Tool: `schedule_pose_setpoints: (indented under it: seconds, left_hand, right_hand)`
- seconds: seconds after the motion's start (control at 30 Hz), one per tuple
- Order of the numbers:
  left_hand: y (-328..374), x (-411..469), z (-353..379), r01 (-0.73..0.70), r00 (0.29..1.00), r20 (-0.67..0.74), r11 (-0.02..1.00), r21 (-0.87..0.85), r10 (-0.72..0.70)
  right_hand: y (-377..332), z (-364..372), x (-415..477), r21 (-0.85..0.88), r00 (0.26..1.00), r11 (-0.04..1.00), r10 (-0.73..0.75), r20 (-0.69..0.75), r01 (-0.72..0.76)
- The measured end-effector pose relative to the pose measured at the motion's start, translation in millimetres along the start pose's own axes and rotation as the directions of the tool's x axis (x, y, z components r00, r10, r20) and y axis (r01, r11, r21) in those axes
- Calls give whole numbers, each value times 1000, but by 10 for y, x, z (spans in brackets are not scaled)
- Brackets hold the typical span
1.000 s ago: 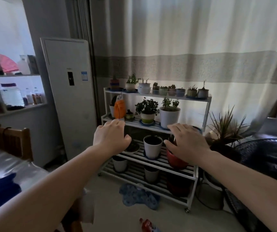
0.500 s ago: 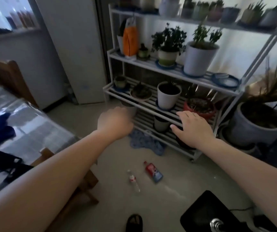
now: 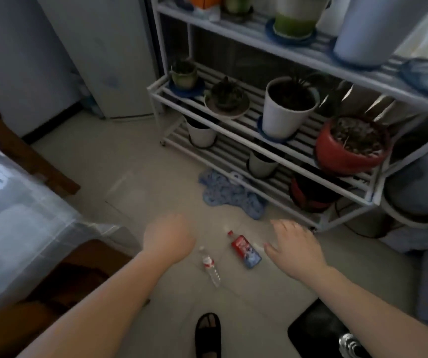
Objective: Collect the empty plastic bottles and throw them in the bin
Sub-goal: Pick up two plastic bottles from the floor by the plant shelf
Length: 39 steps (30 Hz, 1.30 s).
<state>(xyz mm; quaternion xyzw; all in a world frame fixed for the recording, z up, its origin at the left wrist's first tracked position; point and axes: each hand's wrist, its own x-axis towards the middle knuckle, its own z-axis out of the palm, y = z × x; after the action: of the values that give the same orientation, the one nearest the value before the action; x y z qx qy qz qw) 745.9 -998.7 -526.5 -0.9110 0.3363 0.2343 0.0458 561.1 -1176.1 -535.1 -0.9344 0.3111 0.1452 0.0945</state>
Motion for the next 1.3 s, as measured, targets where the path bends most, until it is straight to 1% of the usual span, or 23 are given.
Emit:
schedule_pose_setpoints:
  seconds: [0.13,0.27,0.37,0.47,0.63,0.73,0.83,0.93,1.0,1.17,1.23,1.3]
  left_hand:
    - [-11,430,609,49,989,141,999,-24,-45]
    - [69,795,1322,144,956,268,986,-89,-115]
    - [138,1045,1899,200,930,336,973,-115,-151]
    - [224,1299,2511,224,902,401,967,-120,-159]
    - [355,1776,3499,313,854,483,932,-183,-193]
    - [409,2035,4025,376,842,491,895,-241,-222]
    - [457,2273,4531,473,835,465,817,-330,-295]
    - [461,2515,5025,551,808,468,739,-387,-357]
    - [452,2652,5309,588,794,462,692,-419,-394]
    - [476,2940,5770,637,770,451,586,-500,-452]
    - [467,3020,5883,650,760,445,547,-528,-474]
    - [442,3069,5978,661,749,433,533,-528,-501]
  right_hand:
    - [143,597,344,27,992,998,45,121,-49]
    - [331,1289,704,61,973,995,68,221,-84]
    - [472,1825,970,117,948,979,130,290,-170]
    - [622,2334,1286,143,936,967,159,314,-212]
    - [854,3236,1783,170,938,960,164,306,-223]
    - [963,3795,2043,181,937,957,163,310,-226]
    - [1067,4343,2266,222,934,940,183,307,-258]
    - [1147,4856,2448,269,936,918,214,280,-290]
    - [1185,5156,2553,284,946,918,208,250,-277]
    - [1227,5642,2815,227,966,948,184,183,-223]
    - [1222,5756,2896,209,963,948,204,177,-239]
    - [1219,5845,2949,207,958,943,226,176,-261]
